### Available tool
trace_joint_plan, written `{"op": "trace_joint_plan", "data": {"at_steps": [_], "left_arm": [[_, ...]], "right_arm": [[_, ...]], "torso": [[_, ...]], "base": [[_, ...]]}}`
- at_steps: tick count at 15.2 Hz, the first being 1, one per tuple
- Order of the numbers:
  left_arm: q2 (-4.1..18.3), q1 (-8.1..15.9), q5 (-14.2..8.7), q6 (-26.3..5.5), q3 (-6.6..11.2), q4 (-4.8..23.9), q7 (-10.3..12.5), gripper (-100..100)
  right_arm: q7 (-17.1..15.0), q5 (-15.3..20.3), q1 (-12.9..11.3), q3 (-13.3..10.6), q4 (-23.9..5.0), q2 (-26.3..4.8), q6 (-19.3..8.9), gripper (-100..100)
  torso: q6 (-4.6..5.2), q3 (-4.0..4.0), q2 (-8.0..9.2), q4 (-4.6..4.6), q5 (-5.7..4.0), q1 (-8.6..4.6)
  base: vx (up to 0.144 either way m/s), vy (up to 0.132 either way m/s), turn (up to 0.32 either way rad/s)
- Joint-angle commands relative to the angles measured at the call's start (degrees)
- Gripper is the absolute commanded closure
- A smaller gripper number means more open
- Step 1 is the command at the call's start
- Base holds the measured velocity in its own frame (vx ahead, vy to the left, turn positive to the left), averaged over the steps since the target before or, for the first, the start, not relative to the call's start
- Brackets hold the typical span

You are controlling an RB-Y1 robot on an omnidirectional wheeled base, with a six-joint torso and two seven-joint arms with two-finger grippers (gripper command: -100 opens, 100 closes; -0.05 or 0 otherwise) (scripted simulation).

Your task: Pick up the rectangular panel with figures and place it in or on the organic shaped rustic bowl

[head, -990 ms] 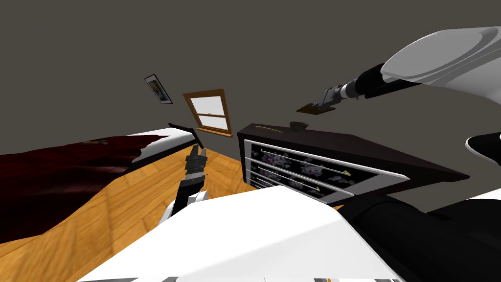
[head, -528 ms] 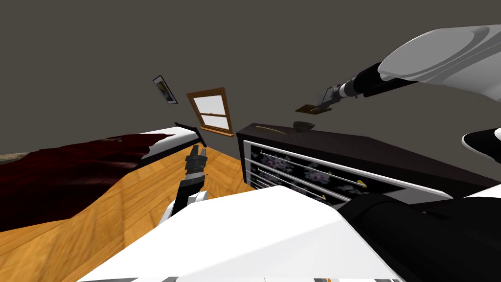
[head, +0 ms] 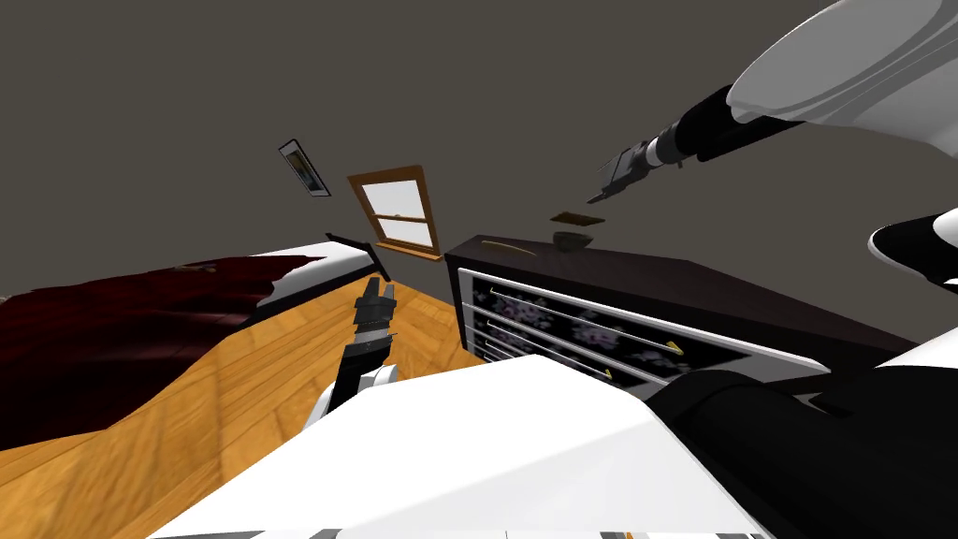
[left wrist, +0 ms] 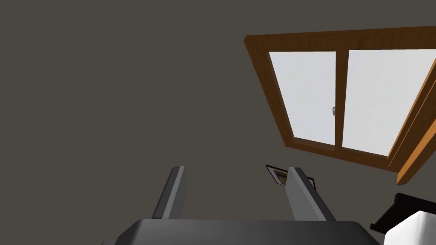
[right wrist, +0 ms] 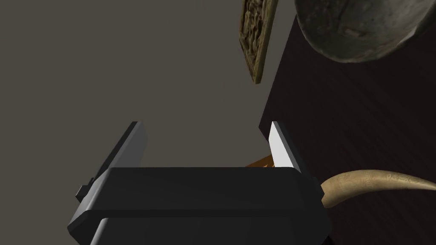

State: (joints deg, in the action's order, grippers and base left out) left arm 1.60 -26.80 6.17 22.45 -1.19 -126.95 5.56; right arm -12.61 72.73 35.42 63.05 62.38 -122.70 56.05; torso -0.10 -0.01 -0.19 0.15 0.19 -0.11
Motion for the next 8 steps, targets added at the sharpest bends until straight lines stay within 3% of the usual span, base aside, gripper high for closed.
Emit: {"op": "trace_joint_plan", "data": {"at_steps": [1,3,8], "left_arm": [[0.0,0.0,0.0,0.0,0.0,0.0,0.0,0],[0.0,0.0,0.0,0.0,0.0,0.0,0.0,0],[-0.01,0.0,0.0,0.0,-0.01,0.0,0.0,0]], "right_arm": [[-1.67,0.57,-0.29,1.15,-0.34,-1.49,1.31,-100],[-1.5,0.62,-0.35,1.03,-0.18,-1.34,1.14,-100],[-1.93,0.77,-0.44,1.15,-0.06,-1.41,1.36,-100]], "torso": [[0.0,0.0,0.0,0.0,0.0,0.0],[0.0,-0.01,-0.02,0.0,0.0,0.01],[-0.01,-0.04,-0.07,-0.03,0.05,0.29]], "base": [[-0.009,-0.083,-0.044],[-0.006,-0.063,-0.026],[-0.001,-0.005,0.001]]}}
